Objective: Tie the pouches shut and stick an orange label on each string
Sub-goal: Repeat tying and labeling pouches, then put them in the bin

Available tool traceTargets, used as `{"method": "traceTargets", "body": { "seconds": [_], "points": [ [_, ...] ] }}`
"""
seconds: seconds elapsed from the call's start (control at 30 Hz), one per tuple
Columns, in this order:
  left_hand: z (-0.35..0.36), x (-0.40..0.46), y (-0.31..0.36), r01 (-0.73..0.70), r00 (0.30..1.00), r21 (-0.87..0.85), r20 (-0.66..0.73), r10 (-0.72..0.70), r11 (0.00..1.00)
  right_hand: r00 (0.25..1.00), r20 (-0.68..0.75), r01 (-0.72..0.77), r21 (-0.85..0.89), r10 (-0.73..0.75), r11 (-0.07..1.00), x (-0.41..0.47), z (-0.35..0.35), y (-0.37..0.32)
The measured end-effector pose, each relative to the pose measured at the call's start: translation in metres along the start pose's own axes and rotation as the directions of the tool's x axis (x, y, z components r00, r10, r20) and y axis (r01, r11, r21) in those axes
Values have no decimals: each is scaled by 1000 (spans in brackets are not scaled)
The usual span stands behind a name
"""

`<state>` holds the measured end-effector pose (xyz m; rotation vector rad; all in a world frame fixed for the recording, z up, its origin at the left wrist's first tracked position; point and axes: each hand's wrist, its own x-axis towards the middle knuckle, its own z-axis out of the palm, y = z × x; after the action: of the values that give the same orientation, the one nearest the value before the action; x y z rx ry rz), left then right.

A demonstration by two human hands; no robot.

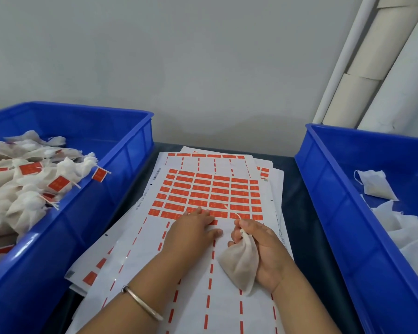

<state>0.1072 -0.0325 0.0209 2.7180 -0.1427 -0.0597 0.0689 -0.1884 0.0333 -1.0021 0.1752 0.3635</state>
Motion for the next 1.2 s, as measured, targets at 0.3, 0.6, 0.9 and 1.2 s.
{"method": "traceTargets", "body": {
  "seconds": [0.3, 0.6, 0.9, 1.2],
  "points": [
    [7, -1, 0, 31, 981, -38, -189, -37, 999, 1000, -16, 19, -58, -20, 998, -1, 3, 1],
    [5, 2, 2, 48, 972, -39, -229, -55, 998, 1000, -21, 21, -46, -22, 999, 2, 3, 3],
    [5, 2, 8, 84, 968, -117, -226, -109, 990, 997, -78, 19, -78, -25, 997, -1, 8, 2],
    [7, 5, 1, 177, 942, -416, -193, -276, 892, 999, -6, 47, -46, -47, 998, -9, 21, -1]
  ]
}}
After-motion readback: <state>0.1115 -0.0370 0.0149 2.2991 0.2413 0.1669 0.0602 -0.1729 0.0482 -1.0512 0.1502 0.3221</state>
